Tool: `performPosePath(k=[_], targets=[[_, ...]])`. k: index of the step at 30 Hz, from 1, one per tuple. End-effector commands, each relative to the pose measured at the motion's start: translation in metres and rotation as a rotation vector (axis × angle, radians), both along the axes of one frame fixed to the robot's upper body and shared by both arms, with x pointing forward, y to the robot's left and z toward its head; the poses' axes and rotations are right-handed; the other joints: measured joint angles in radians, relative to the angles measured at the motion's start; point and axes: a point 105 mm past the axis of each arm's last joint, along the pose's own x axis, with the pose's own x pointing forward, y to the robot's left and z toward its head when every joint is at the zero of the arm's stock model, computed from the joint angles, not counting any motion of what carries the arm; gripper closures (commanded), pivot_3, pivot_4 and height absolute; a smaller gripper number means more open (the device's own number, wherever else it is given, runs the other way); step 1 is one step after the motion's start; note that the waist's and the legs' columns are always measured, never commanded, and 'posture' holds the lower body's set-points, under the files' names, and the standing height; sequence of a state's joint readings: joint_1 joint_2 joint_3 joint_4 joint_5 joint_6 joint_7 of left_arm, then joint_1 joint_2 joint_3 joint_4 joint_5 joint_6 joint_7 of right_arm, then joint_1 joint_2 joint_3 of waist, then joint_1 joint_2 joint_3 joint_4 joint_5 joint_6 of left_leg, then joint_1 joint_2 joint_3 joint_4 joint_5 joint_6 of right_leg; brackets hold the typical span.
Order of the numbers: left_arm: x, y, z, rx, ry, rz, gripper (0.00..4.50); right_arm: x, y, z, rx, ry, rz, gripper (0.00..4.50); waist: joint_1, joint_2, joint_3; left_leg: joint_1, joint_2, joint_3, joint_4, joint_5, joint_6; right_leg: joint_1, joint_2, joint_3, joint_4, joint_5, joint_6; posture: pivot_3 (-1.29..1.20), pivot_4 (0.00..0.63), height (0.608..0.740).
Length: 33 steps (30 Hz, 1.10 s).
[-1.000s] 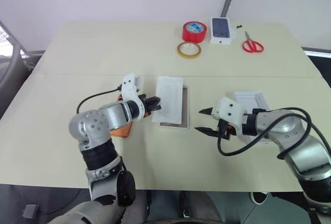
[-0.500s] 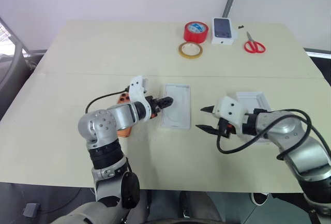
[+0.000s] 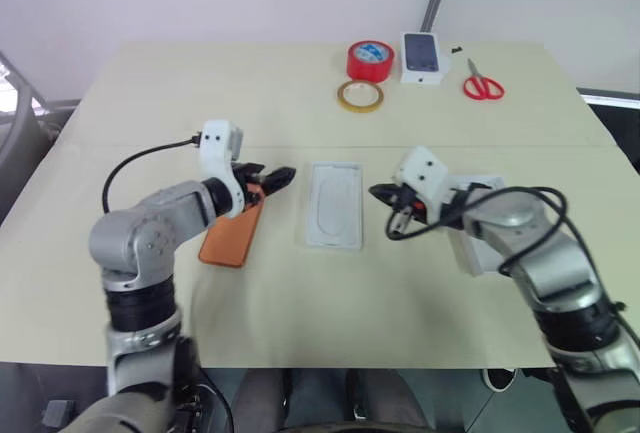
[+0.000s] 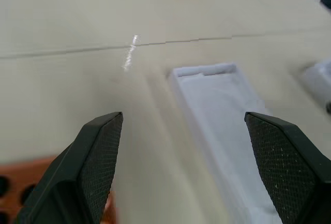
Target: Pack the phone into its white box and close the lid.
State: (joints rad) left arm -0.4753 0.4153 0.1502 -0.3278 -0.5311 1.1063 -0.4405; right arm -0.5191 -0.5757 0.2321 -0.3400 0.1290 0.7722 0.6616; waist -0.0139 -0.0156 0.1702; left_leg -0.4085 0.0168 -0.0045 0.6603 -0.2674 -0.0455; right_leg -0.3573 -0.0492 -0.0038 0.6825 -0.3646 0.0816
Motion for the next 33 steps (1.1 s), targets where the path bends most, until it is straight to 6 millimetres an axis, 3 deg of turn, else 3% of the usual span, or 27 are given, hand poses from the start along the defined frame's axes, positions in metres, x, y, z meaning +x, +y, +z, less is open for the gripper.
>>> performPosePath(k=[1, 11, 16, 21, 27, 33], targets=[[-0.01, 0.003, 0.009, 0.051, -0.127, -0.124, 0.57, 0.014, 0.015, 0.003, -0.029, -0.055, -0.019, 4.47, 0.0, 0.0, 0.0, 0.0, 0.0, 0.0, 0.0, 0.0, 0.0, 0.0, 0.0, 0.0, 0.0, 0.0, 0.0, 0.0, 0.15, 0.74], [-0.042, 0.036, -0.01, 0.137, -0.081, -0.294, 0.57, 0.049, 0.045, -0.023, -0.148, -0.029, -0.054, 4.47, -0.003, 0.001, 0.001, 0.0, 0.0, 0.0, -0.002, 0.0, 0.001, -0.002, -0.001, 0.0, 0.0, 0.0, 0.0, 0.0, 0.15, 0.74], [-0.049, 0.041, -0.015, 0.157, -0.07, -0.296, 0.57, 0.066, 0.04, -0.033, -0.237, -0.061, -0.11, 4.47, -0.002, 0.001, 0.001, 0.0, 0.0, 0.0, -0.002, -0.004, 0.007, -0.002, -0.001, 0.0, 0.0, 0.0, 0.0, 0.0, 0.15, 0.74], [-0.054, 0.037, -0.016, 0.138, -0.07, -0.287, 0.57, 0.075, 0.035, -0.031, -0.275, -0.134, -0.147, 4.47, -0.005, 0.001, 0.001, 0.0, 0.0, 0.0, -0.002, -0.004, 0.007, -0.002, -0.002, 0.0, 0.001, 0.0, 0.0, 0.0, 0.15, 0.74], [-0.056, 0.033, -0.019, 0.116, -0.063, -0.273, 0.57, 0.07, 0.043, -0.028, -0.255, -0.167, -0.098, 4.47, -0.006, 0.001, 0.001, 0.0, 0.0, 0.0, -0.002, -0.004, 0.007, -0.002, -0.001, 0.0, 0.001, 0.0, 0.0, 0.0, 0.15, 0.74], [-0.049, 0.038, -0.018, 0.092, -0.061, -0.217, 0.57, 0.04, 0.047, -0.036, -0.258, -0.105, 0.039, 4.47, -0.004, 0.001, 0.001, 0.0, 0.0, 0.0, -0.002, -0.004, 0.008, -0.002, -0.001, 0.0, 0.001, 0.0, 0.0, 0.0, 0.15, 0.74]])
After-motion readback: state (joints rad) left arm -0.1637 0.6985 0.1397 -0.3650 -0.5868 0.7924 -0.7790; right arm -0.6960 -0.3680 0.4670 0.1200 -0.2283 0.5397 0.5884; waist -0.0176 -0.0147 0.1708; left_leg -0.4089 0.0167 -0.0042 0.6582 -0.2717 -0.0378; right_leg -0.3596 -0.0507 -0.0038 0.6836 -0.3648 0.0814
